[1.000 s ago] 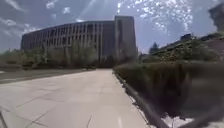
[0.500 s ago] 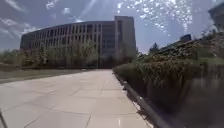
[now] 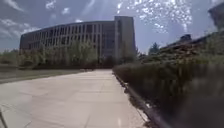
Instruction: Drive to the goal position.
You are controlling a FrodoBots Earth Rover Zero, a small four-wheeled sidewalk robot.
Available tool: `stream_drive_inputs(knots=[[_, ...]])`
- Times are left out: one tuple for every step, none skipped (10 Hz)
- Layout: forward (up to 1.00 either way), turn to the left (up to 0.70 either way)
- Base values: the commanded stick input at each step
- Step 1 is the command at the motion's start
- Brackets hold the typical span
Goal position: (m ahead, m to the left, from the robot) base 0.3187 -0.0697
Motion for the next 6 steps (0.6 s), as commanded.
stream_drive_inputs(knots=[[0.7, 0.0], [0.7, 0.0], [0.7, 0.0], [0.7, 0.0], [0.7, 0.0], [0.7, 0.0]])
